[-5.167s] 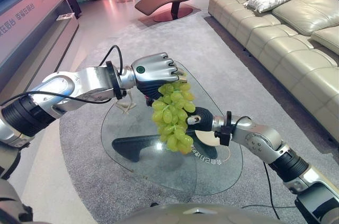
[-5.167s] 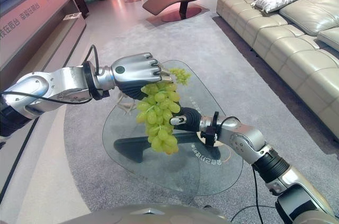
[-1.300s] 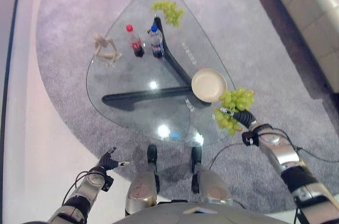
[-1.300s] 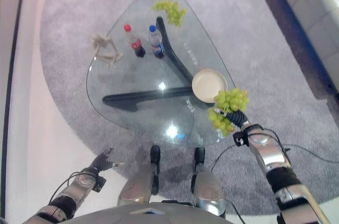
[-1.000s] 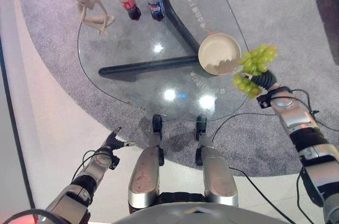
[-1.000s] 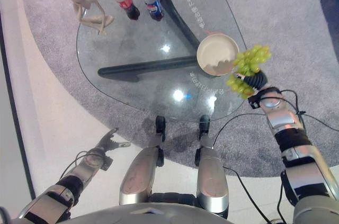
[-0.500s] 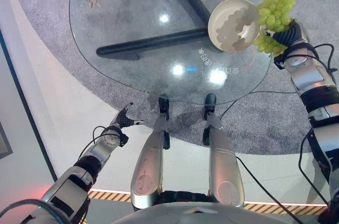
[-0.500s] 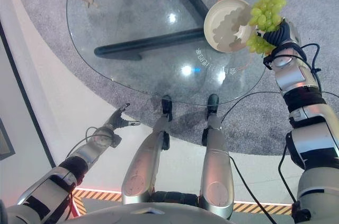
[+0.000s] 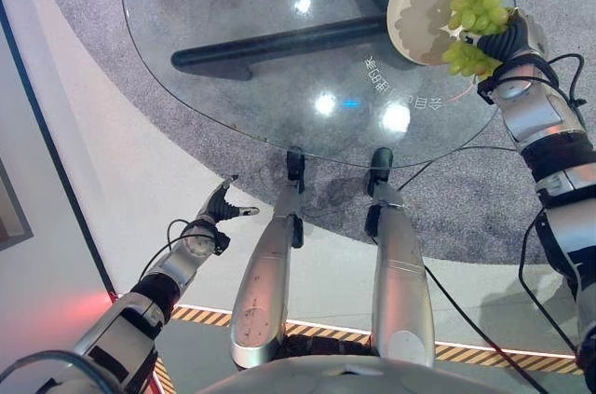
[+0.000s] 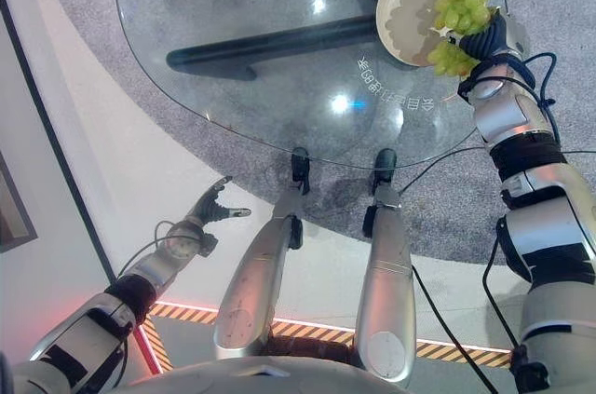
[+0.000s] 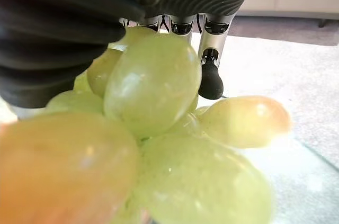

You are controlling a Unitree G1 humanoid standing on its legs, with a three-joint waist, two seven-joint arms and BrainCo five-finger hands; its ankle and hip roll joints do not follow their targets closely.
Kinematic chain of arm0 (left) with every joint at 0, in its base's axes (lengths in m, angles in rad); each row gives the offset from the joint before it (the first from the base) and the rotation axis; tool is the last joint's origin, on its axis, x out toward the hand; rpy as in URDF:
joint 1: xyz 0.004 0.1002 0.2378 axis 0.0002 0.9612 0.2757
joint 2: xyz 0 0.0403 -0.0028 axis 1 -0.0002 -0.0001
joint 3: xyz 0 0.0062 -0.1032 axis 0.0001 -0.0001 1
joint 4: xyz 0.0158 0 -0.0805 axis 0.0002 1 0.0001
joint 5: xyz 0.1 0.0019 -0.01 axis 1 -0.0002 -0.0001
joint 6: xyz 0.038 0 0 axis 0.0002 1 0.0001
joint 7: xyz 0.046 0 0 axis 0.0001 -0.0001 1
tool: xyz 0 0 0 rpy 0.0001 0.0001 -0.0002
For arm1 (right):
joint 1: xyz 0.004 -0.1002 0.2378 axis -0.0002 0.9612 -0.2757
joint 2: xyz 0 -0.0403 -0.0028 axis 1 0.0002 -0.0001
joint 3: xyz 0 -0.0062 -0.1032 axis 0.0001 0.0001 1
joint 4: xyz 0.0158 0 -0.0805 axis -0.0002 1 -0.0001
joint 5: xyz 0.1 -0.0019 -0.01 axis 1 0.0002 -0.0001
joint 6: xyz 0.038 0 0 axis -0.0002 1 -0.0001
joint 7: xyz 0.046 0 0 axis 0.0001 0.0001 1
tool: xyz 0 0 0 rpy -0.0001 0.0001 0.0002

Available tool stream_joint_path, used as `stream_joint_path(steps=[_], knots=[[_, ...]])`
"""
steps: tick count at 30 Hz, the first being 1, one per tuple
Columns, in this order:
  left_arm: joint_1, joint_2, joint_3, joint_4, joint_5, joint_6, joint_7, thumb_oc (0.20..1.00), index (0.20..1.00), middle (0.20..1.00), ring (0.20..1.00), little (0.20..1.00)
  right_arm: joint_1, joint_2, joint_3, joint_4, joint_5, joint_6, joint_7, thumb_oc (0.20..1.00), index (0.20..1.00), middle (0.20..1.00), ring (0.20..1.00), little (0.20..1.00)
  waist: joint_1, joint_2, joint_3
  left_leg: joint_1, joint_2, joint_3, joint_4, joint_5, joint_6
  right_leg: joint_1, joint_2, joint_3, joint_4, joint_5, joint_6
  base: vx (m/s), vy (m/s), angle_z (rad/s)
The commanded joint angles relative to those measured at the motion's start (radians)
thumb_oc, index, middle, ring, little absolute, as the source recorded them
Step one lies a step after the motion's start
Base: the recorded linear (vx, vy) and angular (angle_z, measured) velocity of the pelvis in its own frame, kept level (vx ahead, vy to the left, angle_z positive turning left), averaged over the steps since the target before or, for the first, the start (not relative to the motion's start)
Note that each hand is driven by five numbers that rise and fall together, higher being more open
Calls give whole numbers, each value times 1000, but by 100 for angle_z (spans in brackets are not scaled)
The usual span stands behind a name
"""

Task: Pick up fruits into the plate

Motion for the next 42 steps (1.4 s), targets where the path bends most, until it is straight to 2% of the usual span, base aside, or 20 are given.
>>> stream_joint_path(steps=[1,16,18,19,30,42], knots=[[42,-25,-39,-10,-22,-14,22,1000,1000,1000,1000,1000,-65,-52,62,-37,-54,4,-74,200,200,200,200,200,1,68,-41,-41,-69,-34,170,-174,29,45,66,-77,-42,-48,-11,11,26,5],[56,-34,-50,-7,-30,-24,23,1000,1000,1000,1000,1000,-129,-27,110,3,-92,82,-168,200,200,200,200,200,25,73,-41,-57,-75,-40,173,-171,35,27,63,-91,-29,-45,-9,7,17,6],[57,-36,-51,-8,-34,-24,23,1000,1000,1000,1000,1000,-135,-21,116,7,-111,105,-180,420,420,420,420,420,28,73,-41,-58,-76,-41,175,-171,36,27,62,-92,-28,-45,-9,8,16,0],[57,-37,-50,-7,-34,-26,23,1000,1000,1000,1000,1000,-136,-18,119,12,-115,113,-184,1000,1000,1000,1000,1000,30,74,-41,-59,-76,-41,176,-171,36,26,62,-93,-26,-45,-9,0,0,0],[58,-38,-52,-8,-34,-25,24,1000,1000,1000,1000,1000,-138,-8,133,20,-101,132,-203,1000,1000,1000,1000,1000,35,71,-41,-60,-78,-42,177,-172,40,24,61,-99,-22,-45,-10,0,0,0],[58,-45,-35,7,-29,-24,13,1000,1000,1000,1000,1000,-86,13,98,-20,-43,88,-218,1000,1000,1000,1000,1000,24,50,-41,-16,-75,-37,160,-175,45,64,69,-92,-43,-37,-10,-1,3,0]])
